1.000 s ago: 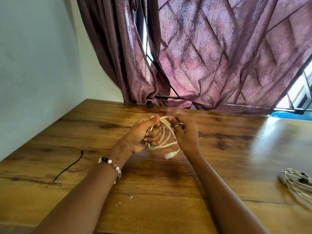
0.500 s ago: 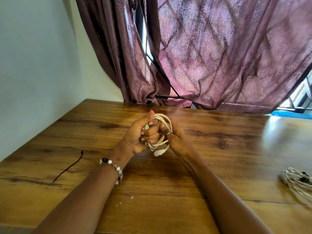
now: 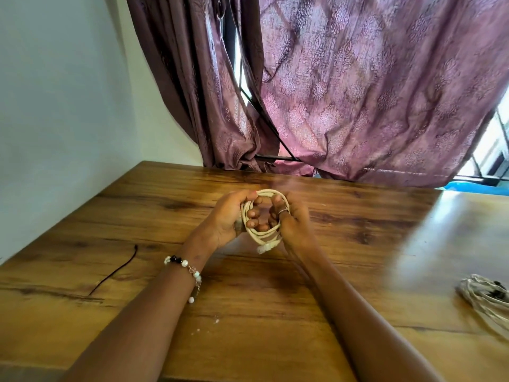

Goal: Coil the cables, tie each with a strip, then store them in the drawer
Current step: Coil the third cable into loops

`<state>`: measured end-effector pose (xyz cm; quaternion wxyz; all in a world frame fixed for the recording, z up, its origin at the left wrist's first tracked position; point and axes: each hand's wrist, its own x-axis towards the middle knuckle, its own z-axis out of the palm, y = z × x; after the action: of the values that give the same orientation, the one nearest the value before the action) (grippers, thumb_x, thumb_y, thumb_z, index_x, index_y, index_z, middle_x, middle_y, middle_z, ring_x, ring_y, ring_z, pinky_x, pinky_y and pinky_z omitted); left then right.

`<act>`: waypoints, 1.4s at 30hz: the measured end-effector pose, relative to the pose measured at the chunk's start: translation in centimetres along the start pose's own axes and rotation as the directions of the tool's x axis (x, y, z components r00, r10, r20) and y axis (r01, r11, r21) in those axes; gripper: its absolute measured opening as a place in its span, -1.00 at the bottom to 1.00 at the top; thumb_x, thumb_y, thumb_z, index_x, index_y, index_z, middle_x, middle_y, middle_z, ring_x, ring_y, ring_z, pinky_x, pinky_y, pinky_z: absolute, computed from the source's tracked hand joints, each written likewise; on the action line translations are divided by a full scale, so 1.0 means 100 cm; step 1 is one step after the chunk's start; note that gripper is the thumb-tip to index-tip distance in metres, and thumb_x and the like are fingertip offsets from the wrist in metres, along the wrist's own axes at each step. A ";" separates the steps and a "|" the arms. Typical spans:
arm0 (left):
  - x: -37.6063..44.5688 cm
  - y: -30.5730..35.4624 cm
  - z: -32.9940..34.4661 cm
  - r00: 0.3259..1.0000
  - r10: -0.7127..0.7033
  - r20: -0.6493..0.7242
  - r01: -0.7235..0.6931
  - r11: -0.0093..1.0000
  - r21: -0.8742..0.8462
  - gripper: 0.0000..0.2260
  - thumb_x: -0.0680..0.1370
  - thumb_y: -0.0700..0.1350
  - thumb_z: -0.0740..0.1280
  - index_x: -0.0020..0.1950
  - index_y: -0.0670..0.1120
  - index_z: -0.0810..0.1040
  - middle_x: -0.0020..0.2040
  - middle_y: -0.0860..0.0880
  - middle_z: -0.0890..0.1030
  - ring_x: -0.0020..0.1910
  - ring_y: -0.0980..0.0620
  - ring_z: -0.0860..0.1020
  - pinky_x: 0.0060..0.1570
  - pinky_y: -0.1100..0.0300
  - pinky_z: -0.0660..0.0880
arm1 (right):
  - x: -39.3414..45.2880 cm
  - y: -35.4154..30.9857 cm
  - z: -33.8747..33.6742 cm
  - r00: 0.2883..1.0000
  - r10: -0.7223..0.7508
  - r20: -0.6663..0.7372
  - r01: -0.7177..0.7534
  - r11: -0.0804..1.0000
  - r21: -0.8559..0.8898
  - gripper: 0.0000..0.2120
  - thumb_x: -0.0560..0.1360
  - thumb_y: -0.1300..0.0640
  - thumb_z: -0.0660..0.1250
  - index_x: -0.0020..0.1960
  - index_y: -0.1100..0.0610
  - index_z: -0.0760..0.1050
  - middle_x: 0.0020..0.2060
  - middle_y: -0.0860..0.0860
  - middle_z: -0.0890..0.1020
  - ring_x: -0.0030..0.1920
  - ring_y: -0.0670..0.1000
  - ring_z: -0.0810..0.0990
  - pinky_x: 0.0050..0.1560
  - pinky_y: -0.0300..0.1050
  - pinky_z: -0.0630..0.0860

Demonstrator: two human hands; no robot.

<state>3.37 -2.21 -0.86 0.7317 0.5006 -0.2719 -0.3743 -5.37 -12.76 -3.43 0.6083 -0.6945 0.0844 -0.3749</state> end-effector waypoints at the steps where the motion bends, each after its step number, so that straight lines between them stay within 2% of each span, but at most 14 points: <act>1: -0.001 0.001 -0.001 0.999 -0.035 0.017 0.035 0.999 -0.010 -0.73 0.58 -0.15 0.10 -0.25 -0.18 0.48 -0.51 -0.05 0.33 -0.61 0.04 0.31 -0.54 0.26 0.34 | 0.001 -0.002 0.000 1.000 0.002 0.012 -0.003 1.000 0.017 -0.79 0.64 0.21 0.11 -0.05 0.16 0.50 -0.36 -0.12 0.62 -0.34 -0.15 0.58 -0.34 -0.23 0.52; 4: -0.003 0.000 -0.003 0.990 -0.119 0.072 0.121 0.992 -0.030 -0.75 0.55 -0.12 0.06 -0.27 -0.15 0.39 -0.50 -0.05 0.30 -0.55 0.04 0.29 -0.52 0.24 0.33 | 0.003 0.000 -0.001 0.999 0.005 0.039 -0.006 1.000 0.013 -0.75 0.65 0.21 0.07 -0.11 0.19 0.46 -0.52 -0.16 0.54 -0.50 -0.22 0.48 -0.48 -0.35 0.40; 9: -0.004 -0.005 0.001 0.978 -0.151 0.144 0.152 0.988 0.002 -0.64 0.61 0.01 0.07 -0.24 -0.15 0.47 -0.52 -0.05 0.33 -0.57 0.05 0.34 -0.50 0.25 0.32 | 0.006 0.006 -0.006 0.998 0.019 0.057 -0.011 0.992 -0.127 -0.73 0.62 0.33 0.08 -0.08 0.12 0.50 -0.40 -0.15 0.58 -0.39 -0.20 0.50 -0.35 -0.27 0.42; 13: -0.006 -0.003 0.006 0.989 -0.099 0.111 0.103 0.994 -0.026 -0.61 0.61 0.11 0.14 -0.28 -0.13 0.40 -0.57 0.03 0.30 -0.63 0.14 0.25 -0.60 0.31 0.21 | 0.002 -0.006 -0.001 0.996 0.007 0.084 0.005 0.989 -0.146 -0.75 0.65 0.20 0.10 -0.11 0.16 0.50 -0.50 -0.18 0.54 -0.47 -0.22 0.46 -0.44 -0.32 0.37; 17: -0.006 -0.004 0.008 0.997 -0.069 0.022 0.068 0.996 0.055 -0.63 0.61 0.05 0.20 -0.34 -0.09 0.31 -0.58 0.05 0.25 -0.65 0.15 0.19 -0.54 0.26 0.16 | -0.001 -0.005 0.003 0.998 0.040 0.054 -0.036 0.996 -0.080 -0.59 0.60 -0.09 0.16 -0.04 0.25 0.55 -0.36 0.04 0.62 -0.33 -0.03 0.56 -0.33 -0.04 0.53; 19: -0.005 -0.008 0.009 0.999 -0.036 0.000 0.036 0.994 0.108 -0.62 0.61 0.04 0.20 -0.36 -0.09 0.32 -0.58 0.03 0.24 -0.66 0.14 0.19 -0.52 0.25 0.18 | -0.002 -0.003 0.002 0.990 0.119 0.071 -0.117 0.993 -0.030 -0.49 0.53 -0.22 0.20 -0.04 0.26 0.55 -0.26 0.27 0.64 -0.27 0.16 0.58 -0.22 0.24 0.57; 20: -0.004 -0.009 0.010 1.000 -0.014 -0.008 0.015 0.992 0.129 -0.61 0.61 0.03 0.20 -0.38 -0.08 0.34 -0.58 0.03 0.25 -0.66 0.14 0.20 -0.53 0.26 0.19 | -0.004 -0.005 0.000 0.986 0.149 0.080 -0.150 0.989 0.000 -0.48 0.54 -0.21 0.21 -0.04 0.29 0.54 -0.20 0.36 0.62 -0.23 0.22 0.58 -0.15 0.33 0.54; 22: -0.003 -0.012 0.012 0.999 0.033 -0.021 -0.029 0.983 0.179 -0.61 0.62 0.02 0.19 -0.38 -0.08 0.37 -0.57 0.03 0.26 -0.66 0.14 0.21 -0.56 0.28 0.19 | -0.006 -0.008 -0.001 0.982 0.179 0.055 -0.181 0.982 0.044 -0.53 0.60 -0.07 0.17 -0.02 0.38 0.53 -0.18 0.37 0.62 -0.19 0.25 0.58 -0.09 0.29 0.53; 26: -0.004 -0.012 0.018 0.984 0.148 -0.102 -0.121 0.966 0.229 -0.67 0.65 -0.04 0.16 -0.30 -0.10 0.40 -0.57 0.07 0.33 -0.66 0.20 0.23 -0.66 0.36 0.17 | -0.005 -0.006 0.000 0.981 0.192 -0.015 -0.186 0.967 0.176 -0.66 0.60 0.09 0.22 -0.05 0.40 0.53 -0.21 0.38 0.56 -0.21 0.29 0.55 -0.14 0.37 0.52; 29: -0.002 -0.016 0.021 0.961 0.225 -0.162 -0.166 0.934 0.316 -0.69 0.65 -0.03 0.15 -0.24 -0.12 0.47 -0.59 0.10 0.36 -0.65 0.19 0.26 -0.63 0.35 0.22 | -0.004 -0.007 0.002 0.970 0.226 -0.089 -0.191 0.936 0.295 -0.73 0.58 0.16 0.26 -0.09 0.38 0.54 -0.26 0.31 0.57 -0.29 0.22 0.56 -0.28 0.12 0.59; 32: 0.003 -0.024 0.024 0.942 0.258 -0.215 -0.154 0.900 0.408 -0.68 0.63 0.03 0.17 -0.16 -0.17 0.51 -0.49 -0.03 0.40 -0.55 0.08 0.35 -0.57 0.29 0.32 | -0.005 -0.007 0.003 0.959 0.235 -0.159 -0.172 0.927 0.332 -0.73 0.58 0.15 0.26 -0.11 0.36 0.54 -0.31 0.23 0.59 -0.42 0.11 0.59 -0.40 -0.07 0.59; 37: 0.007 -0.028 0.028 0.934 0.269 -0.234 -0.127 0.866 0.484 -0.66 0.63 0.08 0.16 -0.13 -0.12 0.55 -0.26 -0.19 0.59 -0.31 -0.11 0.55 -0.36 0.13 0.48 | -0.006 -0.005 0.001 0.939 0.279 -0.202 -0.187 0.906 0.381 -0.75 0.56 0.11 0.29 -0.15 0.27 0.59 -0.28 0.22 0.60 -0.31 0.14 0.56 -0.22 0.03 0.55; 40: 0.008 -0.028 0.025 0.953 0.211 -0.216 -0.107 0.906 0.410 -0.66 0.64 0.06 0.14 -0.12 -0.13 0.54 -0.29 -0.19 0.54 -0.39 -0.06 0.48 -0.49 0.24 0.39 | -0.004 -0.005 0.001 0.932 0.307 -0.193 -0.210 0.890 0.404 -0.79 0.55 0.15 0.30 -0.14 0.29 0.57 -0.32 0.21 0.57 -0.41 0.10 0.54 -0.35 -0.03 0.57; 42: 0.007 -0.026 0.025 0.966 0.163 -0.202 -0.097 0.949 0.301 -0.66 0.65 0.02 0.13 -0.14 -0.17 0.51 -0.47 -0.04 0.46 -0.57 0.10 0.37 -0.60 0.33 0.28 | -0.004 -0.007 0.001 0.925 0.334 -0.181 -0.230 0.872 0.432 -0.81 0.55 0.18 0.30 -0.15 0.30 0.54 -0.41 0.15 0.55 -0.55 0.00 0.49 -0.53 -0.18 0.51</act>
<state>1.12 -4.63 -2.43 0.6999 0.6220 -0.2717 -0.2223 -5.83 -12.27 -2.91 0.7709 -0.4815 0.1822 -0.3749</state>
